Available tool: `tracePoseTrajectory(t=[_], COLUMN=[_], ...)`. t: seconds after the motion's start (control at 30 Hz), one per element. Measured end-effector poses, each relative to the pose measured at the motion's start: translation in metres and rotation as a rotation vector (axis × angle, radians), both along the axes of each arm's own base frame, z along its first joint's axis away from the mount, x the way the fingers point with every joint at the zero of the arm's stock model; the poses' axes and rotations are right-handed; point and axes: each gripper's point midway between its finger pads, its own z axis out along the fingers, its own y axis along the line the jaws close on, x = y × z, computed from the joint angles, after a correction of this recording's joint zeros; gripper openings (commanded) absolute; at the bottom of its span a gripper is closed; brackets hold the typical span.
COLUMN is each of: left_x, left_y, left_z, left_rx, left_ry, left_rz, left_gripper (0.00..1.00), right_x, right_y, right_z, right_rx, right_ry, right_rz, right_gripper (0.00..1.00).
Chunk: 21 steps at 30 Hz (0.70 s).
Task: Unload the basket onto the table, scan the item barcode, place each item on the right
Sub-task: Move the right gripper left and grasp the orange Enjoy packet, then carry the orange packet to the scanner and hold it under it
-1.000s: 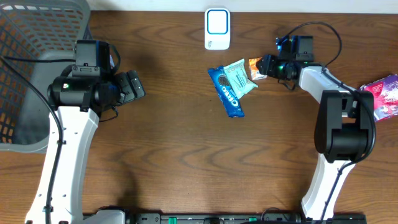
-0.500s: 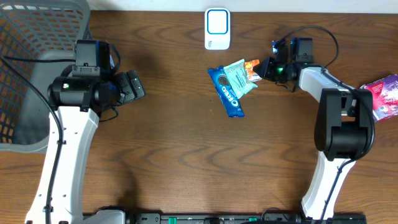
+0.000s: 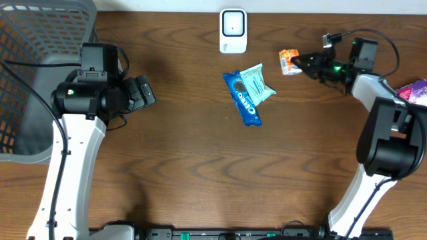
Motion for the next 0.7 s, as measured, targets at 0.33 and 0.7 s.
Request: tracePoseTrajectory(t=[0.33, 0.7], left_x=[0.000, 0.000], left_y=[0.000, 0.000], left_z=[0.000, 0.000], left_rx=[0.000, 0.000], left_ry=[0.000, 0.000], left_rz=[0.000, 0.000], left_gripper=[0.98, 0.98], right_x=[-0.031, -0.041], right_y=[0.030, 0.047], right_z=[0.036, 0.043], right_rx=[0.207, 0.252], right_ry=[-0.042, -0.047], right_rz=[0.221, 0.294], right_gripper=[0.01, 0.01])
